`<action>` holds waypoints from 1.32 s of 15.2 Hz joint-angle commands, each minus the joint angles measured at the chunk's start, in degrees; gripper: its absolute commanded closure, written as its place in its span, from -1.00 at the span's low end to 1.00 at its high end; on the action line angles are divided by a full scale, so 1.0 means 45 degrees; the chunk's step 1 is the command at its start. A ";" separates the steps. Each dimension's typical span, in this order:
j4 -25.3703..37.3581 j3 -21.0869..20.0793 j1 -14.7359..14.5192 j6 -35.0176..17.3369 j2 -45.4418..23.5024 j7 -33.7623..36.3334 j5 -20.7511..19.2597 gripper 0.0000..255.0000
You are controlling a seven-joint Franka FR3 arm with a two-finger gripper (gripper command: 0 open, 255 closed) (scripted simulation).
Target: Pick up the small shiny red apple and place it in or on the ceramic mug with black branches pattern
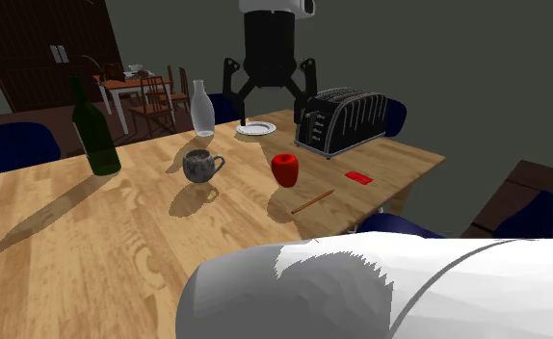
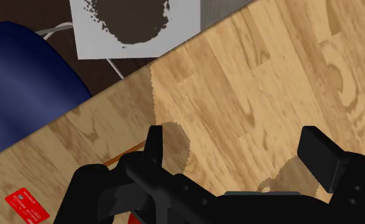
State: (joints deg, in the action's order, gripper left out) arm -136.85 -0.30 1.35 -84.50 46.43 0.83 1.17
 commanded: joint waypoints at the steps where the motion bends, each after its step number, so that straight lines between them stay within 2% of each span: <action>1: 0.0000 0.0000 0.0000 0.0000 0.0000 0.0000 0.0000 -1.00; 10: -0.0122 0.0504 0.0050 -0.3565 -0.3426 -0.1431 -0.1120 -1.00; 20: 0.1423 0.0862 0.0163 -0.6781 -0.8059 -0.2593 -0.2105 -1.00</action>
State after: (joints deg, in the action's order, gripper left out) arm -132.12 3.56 2.11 -114.07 12.65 -10.43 -7.96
